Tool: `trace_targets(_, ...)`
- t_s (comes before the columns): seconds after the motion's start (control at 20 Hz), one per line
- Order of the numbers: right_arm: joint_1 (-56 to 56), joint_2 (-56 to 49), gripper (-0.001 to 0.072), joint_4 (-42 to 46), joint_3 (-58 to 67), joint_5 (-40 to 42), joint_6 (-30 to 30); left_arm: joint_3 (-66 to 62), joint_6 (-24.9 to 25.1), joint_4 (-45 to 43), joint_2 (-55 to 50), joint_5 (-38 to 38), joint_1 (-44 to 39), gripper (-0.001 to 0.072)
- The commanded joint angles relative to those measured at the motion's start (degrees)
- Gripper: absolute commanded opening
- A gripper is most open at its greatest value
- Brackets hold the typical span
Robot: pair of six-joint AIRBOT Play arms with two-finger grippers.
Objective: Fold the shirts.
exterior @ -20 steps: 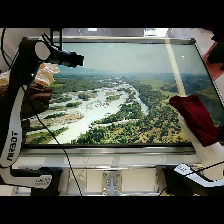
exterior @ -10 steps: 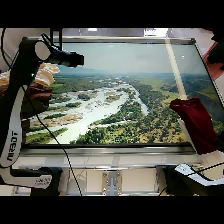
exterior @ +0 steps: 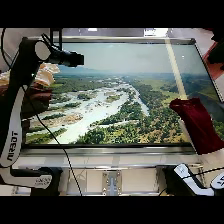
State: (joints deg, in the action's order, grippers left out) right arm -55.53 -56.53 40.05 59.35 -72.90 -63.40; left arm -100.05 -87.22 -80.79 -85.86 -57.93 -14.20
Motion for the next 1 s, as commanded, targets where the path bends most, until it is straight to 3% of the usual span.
trace_targets(0.0, 16.7, 0.9, 0.0319, -11.7, 0.1, 5.6, 7.8, 0.0, 0.0, -0.1, -0.2, 0.2, 0.0, 0.0011)
trace_targets(0.15, 36.7, -0.3, 0.0319, -2.3, -5.0, 22.7, 7.5, 0.0, 0.0, -0.5, -0.2, 0.1, 0.0, 0.0010)
trace_targets(0.35, 54.3, -2.7, 0.0318, -0.7, -9.0, 39.1, 7.5, -0.1, 0.0, 0.0, -0.2, -7.6, 0.0, 0.0010)
trace_targets(0.55, 62.0, -4.5, 0.0318, 3.1, -9.0, 39.6, 7.6, 0.0, 0.0, 0.0, -0.2, -8.8, 0.0, 0.0010)
trace_targets(0.75, 66.1, -4.5, 0.0317, 6.2, -9.0, 32.6, 6.1, 0.0, 0.0, 0.0, -0.2, -8.8, 0.0, 0.0010)
trace_targets(0.95, 68.3, -4.5, 0.0317, 3.7, -9.0, 30.1, 4.5, 0.0, 0.0, 0.0, -0.2, -8.8, 0.0, 0.0010)
